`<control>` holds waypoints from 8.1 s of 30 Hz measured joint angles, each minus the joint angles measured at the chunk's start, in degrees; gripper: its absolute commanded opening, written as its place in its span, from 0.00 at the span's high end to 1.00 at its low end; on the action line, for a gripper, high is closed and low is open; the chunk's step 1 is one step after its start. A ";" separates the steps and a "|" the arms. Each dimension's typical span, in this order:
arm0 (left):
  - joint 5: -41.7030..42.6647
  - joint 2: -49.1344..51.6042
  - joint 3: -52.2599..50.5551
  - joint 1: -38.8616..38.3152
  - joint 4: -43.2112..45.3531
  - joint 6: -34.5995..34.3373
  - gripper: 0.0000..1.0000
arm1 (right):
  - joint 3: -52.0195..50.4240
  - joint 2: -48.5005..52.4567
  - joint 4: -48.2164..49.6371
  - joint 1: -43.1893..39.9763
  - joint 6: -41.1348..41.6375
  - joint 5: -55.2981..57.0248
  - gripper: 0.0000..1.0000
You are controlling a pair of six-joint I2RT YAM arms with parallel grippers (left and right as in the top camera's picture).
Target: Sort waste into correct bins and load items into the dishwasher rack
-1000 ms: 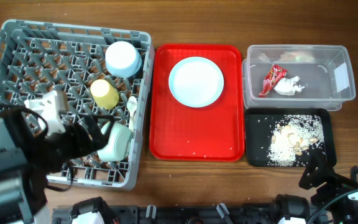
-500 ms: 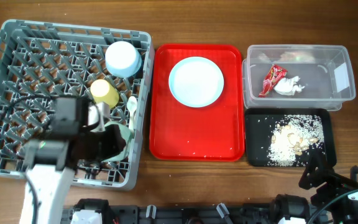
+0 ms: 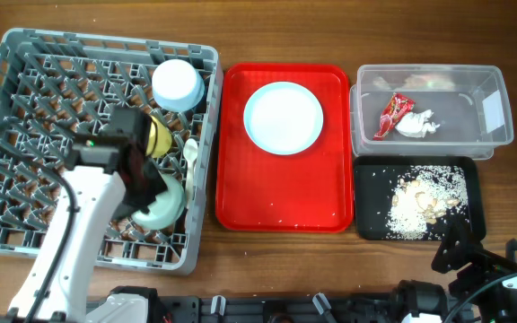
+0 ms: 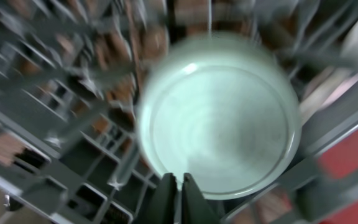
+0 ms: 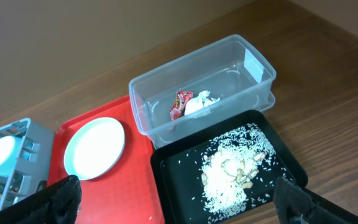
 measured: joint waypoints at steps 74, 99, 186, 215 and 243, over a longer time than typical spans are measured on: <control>-5.49 18.73 5.68 -14.51 30.38 7.32 0.66 | 0.00 0.00 0.04 0.00 0.00 0.00 0.00; -0.87 26.16 6.10 -12.07 42.07 17.90 0.96 | 0.00 0.00 0.02 0.00 0.00 0.00 0.00; 16.22 10.62 9.99 -8.94 17.81 19.74 0.59 | 0.00 0.00 0.00 0.00 0.00 0.00 0.00; 13.73 23.21 9.55 -10.84 30.40 20.04 0.96 | 0.00 0.00 0.00 0.00 0.00 0.00 0.00; 4.00 17.31 14.88 -14.73 25.03 12.94 0.63 | 0.00 0.00 0.00 0.00 0.00 0.00 0.00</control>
